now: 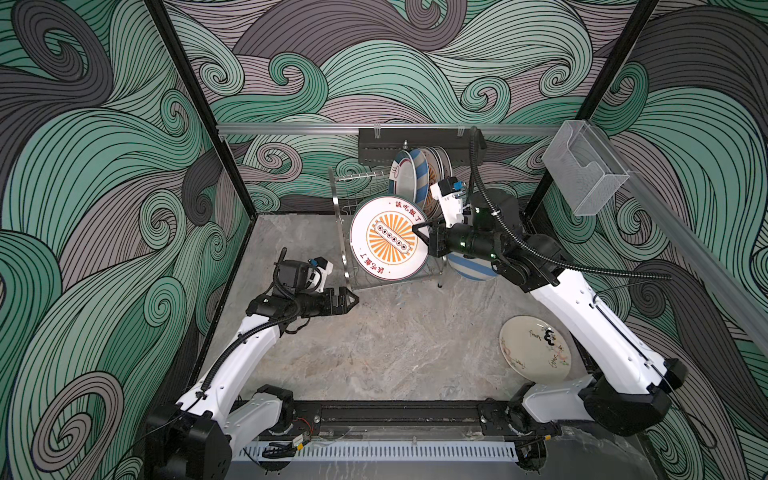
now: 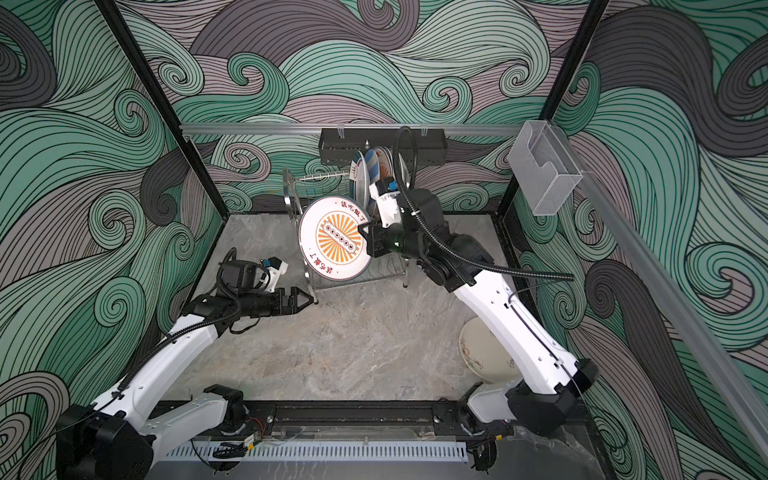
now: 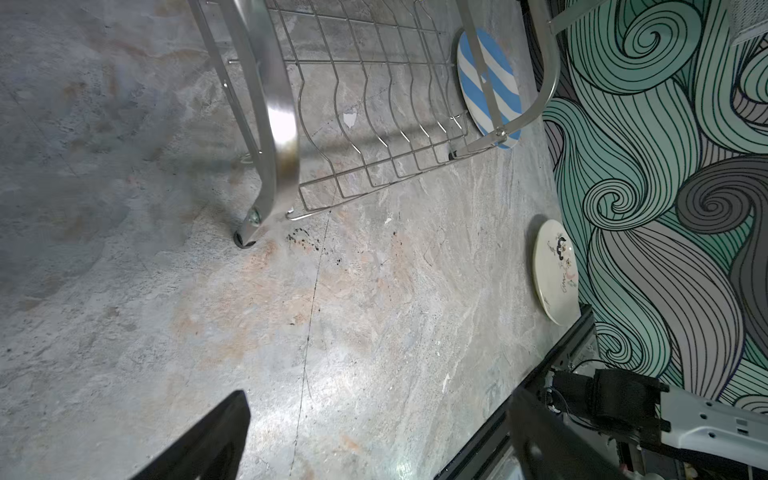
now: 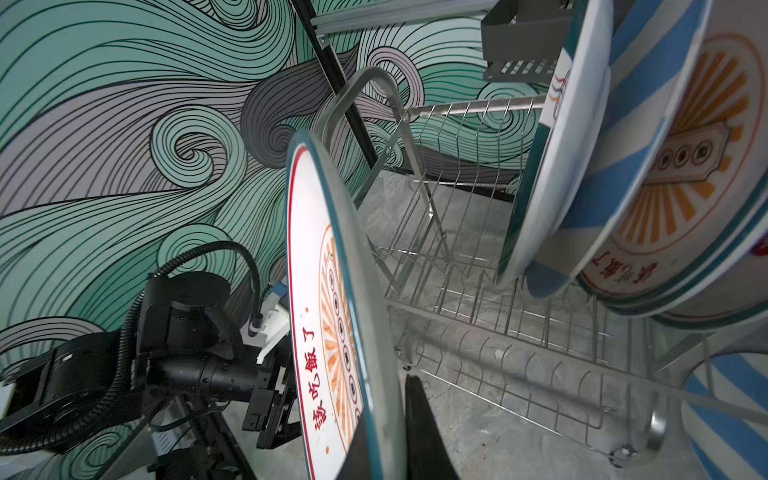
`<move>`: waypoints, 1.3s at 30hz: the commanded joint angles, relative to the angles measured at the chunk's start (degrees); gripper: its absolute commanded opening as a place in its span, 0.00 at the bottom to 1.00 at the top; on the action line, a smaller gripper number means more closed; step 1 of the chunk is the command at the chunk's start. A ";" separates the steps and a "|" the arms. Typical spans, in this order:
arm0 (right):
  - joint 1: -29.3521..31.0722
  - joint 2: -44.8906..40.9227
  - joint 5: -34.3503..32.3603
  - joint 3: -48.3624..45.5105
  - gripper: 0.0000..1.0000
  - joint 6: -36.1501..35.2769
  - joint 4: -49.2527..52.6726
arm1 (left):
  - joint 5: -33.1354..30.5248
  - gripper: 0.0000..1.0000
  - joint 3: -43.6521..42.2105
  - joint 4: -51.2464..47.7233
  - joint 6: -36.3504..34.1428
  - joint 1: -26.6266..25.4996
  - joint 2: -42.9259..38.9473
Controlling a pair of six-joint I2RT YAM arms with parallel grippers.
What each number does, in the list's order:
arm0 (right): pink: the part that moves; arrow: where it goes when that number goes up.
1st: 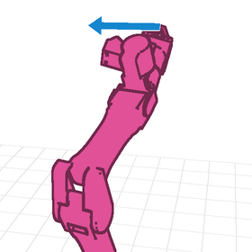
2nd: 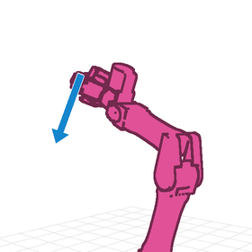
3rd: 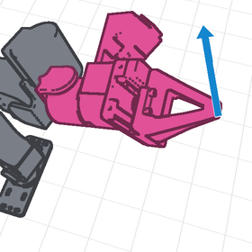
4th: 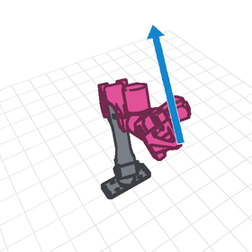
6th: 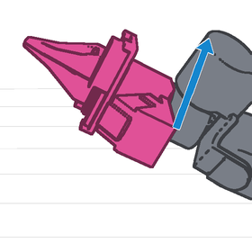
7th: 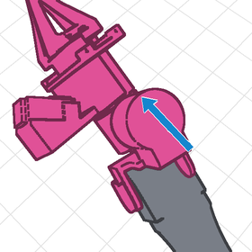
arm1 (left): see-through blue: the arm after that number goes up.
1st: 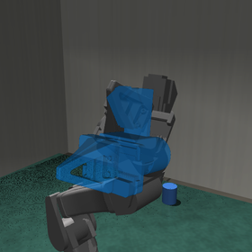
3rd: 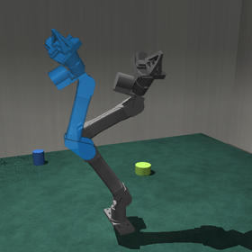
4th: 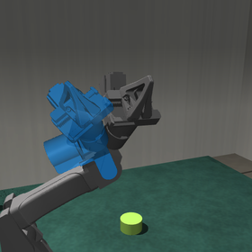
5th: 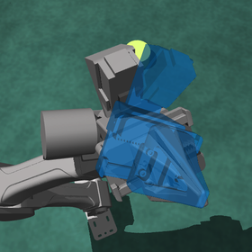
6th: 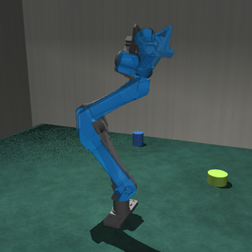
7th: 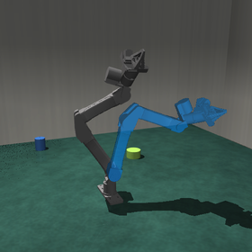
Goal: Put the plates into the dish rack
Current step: 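Lower the sunburst plate into the rack slots beside the green-rimmed plate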
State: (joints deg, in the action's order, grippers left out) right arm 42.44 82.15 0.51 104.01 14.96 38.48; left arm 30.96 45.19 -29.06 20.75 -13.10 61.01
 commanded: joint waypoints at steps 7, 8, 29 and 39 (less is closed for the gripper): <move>5.23 8.37 -32.35 14.40 0.00 -7.17 -3.83 | 2.80 0.99 0.83 2.91 2.41 0.05 1.87; 5.77 9.61 -34.32 16.11 0.00 -8.22 -4.23 | 2.64 0.99 0.97 1.51 1.54 0.06 1.79; 9.78 27.33 -56.93 30.70 0.00 -20.69 -12.50 | 4.98 0.99 2.14 -2.67 -4.40 0.10 1.59; 9.68 32.67 -61.11 34.25 0.00 -20.91 -13.24 | 5.80 0.99 2.16 -3.20 -4.56 0.10 1.48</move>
State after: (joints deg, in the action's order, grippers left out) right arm 52.12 114.50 -56.84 136.38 -5.82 28.62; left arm 35.42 45.36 -30.48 17.26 -13.13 62.81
